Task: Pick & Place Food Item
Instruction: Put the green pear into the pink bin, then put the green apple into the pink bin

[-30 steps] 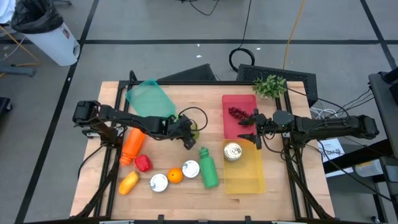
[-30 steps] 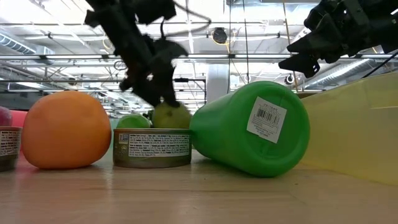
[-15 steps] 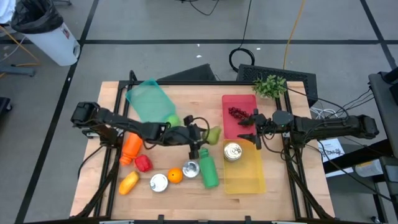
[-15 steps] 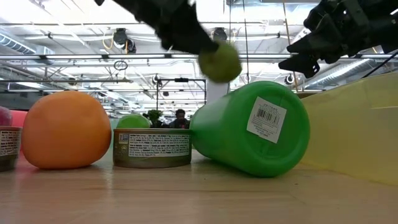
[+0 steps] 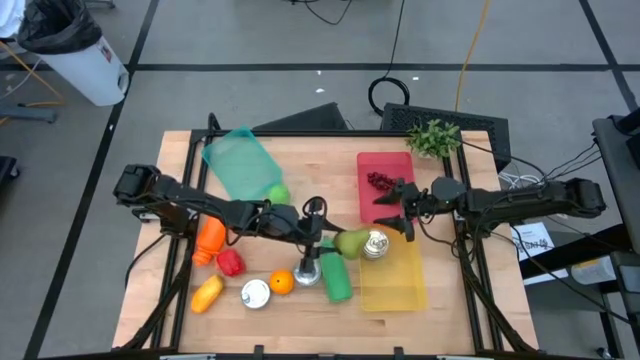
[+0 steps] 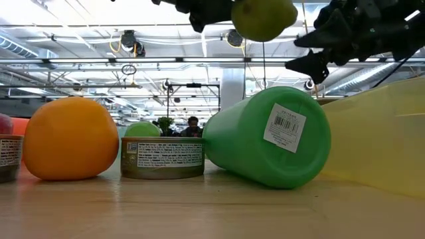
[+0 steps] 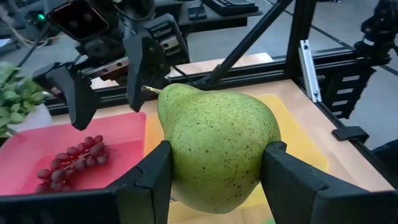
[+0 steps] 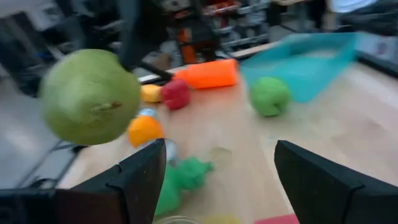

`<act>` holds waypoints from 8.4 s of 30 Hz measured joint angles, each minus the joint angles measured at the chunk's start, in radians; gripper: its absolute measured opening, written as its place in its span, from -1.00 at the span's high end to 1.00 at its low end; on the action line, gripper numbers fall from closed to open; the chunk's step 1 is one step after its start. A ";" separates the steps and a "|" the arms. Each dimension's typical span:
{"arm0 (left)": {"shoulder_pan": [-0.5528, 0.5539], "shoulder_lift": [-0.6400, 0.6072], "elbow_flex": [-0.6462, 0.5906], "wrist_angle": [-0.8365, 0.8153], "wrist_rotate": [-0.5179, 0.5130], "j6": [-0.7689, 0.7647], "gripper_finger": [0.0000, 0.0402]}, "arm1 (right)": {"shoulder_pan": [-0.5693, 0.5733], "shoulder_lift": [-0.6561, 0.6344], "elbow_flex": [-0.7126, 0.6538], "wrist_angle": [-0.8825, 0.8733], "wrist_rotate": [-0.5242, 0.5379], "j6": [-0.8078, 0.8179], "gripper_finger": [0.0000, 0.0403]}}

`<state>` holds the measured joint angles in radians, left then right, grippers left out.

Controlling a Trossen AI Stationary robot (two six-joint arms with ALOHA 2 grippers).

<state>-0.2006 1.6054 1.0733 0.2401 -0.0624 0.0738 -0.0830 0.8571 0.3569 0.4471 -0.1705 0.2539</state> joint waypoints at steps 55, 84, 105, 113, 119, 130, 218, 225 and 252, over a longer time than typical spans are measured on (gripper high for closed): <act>-0.004 0.000 0.000 -0.011 0.002 -0.003 0.07 | 0.087 0.179 0.000 0.348 -0.146 0.041 0.72; -0.001 -0.002 0.002 0.009 -0.073 -0.057 -0.37 | 0.076 0.023 0.000 0.247 -0.093 -0.106 1.00; 0.006 -0.001 0.002 0.045 -0.253 -0.050 -0.37 | 0.075 -0.261 0.003 -0.177 0.296 -0.199 1.00; 0.017 -0.001 0.002 0.041 -0.254 -0.051 -0.36 | 0.013 -0.233 0.155 -0.452 0.360 -0.216 1.00; 0.028 -0.001 0.002 0.037 -0.253 -0.058 -0.36 | -0.133 -0.165 0.249 -0.654 0.407 -0.230 1.00; 0.029 0.000 0.001 0.015 -0.252 -0.079 -0.36 | -0.358 -0.088 0.259 -0.800 0.436 -0.234 1.00; 0.235 -0.140 0.012 -0.944 -0.263 -0.618 -0.37 | -0.141 -0.160 0.258 -0.659 0.427 -0.211 0.00; 0.406 -0.140 0.010 -0.945 0.057 -0.573 -0.58 | -0.135 -0.144 0.258 -0.650 0.429 -0.187 0.02; 0.427 0.019 0.013 -1.017 -0.042 -0.258 -0.64 | -0.131 -0.140 0.208 -0.642 0.427 -0.172 0.03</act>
<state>0.2265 1.6247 1.0861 -0.7771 -0.1046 -0.1847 -0.2138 0.7170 0.5644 -0.1952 0.2566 0.0822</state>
